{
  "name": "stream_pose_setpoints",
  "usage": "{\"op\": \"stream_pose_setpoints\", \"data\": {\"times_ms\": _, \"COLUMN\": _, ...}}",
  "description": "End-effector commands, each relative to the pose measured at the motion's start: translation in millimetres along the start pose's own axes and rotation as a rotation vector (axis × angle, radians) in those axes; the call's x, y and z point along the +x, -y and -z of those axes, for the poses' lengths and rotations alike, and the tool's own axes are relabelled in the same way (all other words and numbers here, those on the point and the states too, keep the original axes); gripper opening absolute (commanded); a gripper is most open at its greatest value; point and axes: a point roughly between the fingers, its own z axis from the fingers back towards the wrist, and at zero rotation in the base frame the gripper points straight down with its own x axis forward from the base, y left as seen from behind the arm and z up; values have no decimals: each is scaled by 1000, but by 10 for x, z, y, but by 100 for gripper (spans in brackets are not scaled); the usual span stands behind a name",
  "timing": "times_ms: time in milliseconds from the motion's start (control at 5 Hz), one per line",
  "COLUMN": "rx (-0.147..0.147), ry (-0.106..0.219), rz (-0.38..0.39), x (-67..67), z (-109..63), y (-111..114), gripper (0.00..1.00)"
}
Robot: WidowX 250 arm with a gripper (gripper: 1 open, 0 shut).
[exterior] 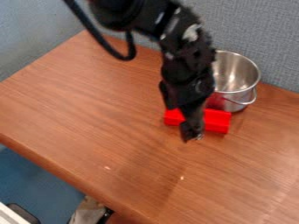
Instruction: Move the red object from the metal pot to the table
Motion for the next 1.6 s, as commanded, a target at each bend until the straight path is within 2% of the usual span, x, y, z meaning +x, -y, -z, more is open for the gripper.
{"op": "stream_pose_setpoints", "data": {"times_ms": 0, "rx": 47, "ry": 27, "rz": -41, "x": 323, "z": -107, "y": -41, "gripper": 100}}
{"op": "stream_pose_setpoints", "data": {"times_ms": 200, "rx": 39, "ry": 48, "rz": -74, "x": 455, "z": -1, "y": 65, "gripper": 100}}
{"op": "stream_pose_setpoints", "data": {"times_ms": 600, "rx": 28, "ry": 59, "rz": -237, "x": 341, "z": 155, "y": 115, "gripper": 100}}
{"op": "stream_pose_setpoints", "data": {"times_ms": 1000, "rx": 25, "ry": 35, "rz": -321, "x": 202, "z": 224, "y": 67, "gripper": 100}}
{"op": "stream_pose_setpoints", "data": {"times_ms": 1200, "rx": -7, "ry": 27, "rz": -238, "x": 416, "z": 240, "y": -22, "gripper": 100}}
{"op": "stream_pose_setpoints", "data": {"times_ms": 1400, "rx": -32, "ry": 22, "rz": -152, "x": 685, "z": 271, "y": -153, "gripper": 100}}
